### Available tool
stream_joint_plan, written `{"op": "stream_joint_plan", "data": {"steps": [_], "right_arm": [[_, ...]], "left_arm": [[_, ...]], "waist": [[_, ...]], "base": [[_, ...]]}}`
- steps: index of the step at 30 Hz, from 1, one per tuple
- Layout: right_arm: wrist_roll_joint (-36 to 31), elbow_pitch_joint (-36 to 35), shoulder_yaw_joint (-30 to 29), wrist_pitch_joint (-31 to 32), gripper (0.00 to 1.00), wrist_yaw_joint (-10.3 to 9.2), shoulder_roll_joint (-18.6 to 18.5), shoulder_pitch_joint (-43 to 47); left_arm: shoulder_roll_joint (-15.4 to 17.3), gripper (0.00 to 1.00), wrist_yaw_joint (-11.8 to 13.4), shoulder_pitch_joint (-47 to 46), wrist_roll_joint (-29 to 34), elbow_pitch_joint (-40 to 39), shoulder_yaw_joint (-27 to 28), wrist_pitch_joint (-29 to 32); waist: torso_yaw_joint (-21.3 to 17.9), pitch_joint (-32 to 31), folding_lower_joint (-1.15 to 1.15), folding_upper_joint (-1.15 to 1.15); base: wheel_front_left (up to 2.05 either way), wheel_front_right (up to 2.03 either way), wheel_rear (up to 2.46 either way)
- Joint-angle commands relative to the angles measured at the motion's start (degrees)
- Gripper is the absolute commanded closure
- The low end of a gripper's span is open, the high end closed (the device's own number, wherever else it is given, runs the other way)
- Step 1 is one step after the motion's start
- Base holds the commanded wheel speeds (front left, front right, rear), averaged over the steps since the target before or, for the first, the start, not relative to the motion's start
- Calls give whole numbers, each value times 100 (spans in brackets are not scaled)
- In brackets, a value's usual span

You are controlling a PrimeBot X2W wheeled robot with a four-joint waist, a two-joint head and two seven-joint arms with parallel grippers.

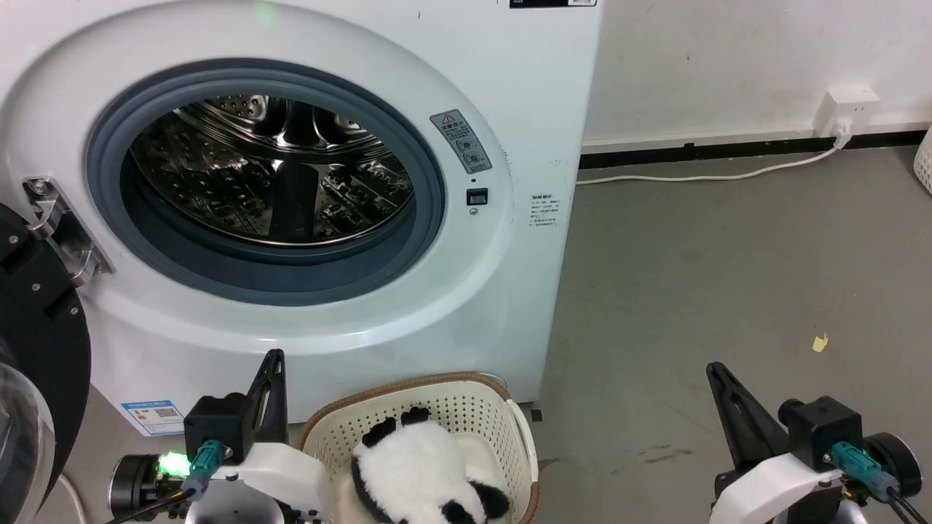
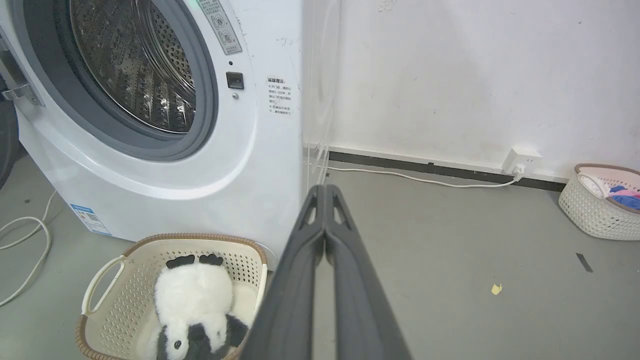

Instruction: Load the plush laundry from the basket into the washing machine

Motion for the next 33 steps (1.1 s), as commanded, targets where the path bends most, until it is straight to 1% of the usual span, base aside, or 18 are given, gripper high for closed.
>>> {"op": "stream_joint_plan", "data": {"steps": [1, 3, 4, 23, 33], "right_arm": [[-28, -23, -4, 8, 100, -5, 7, -66], [-28, -23, -4, 8, 100, -5, 7, -66], [3, 0, 0, 0, 0, 0, 0, 1], [238, 82, -7, -148, 0, -1, 1, 68], [400, 134, -42, -239, 0, -1, 1, 78]], "left_arm": [[1, 100, -25, 101, 14, -25, 2, 2], [1, 100, -25, 101, 14, -25, 2, 2], [0, 0, 1, -2, -2, 2, -1, 0], [0, 0, 77, -43, -213, 154, -196, -171], [0, 0, 121, -194, -451, 493, -362, -184]], "waist": [[0, 0, 0, 0], [0, 0, 0, 0], [0, 0, 0, 0], [-3, 27, 0, 0], [-11, 121, 0, 0]], "base": [[0, 0, 0], [0, 0, 0], [0, 0, 0], [0, 0, 0], [0, 0, 0]]}}
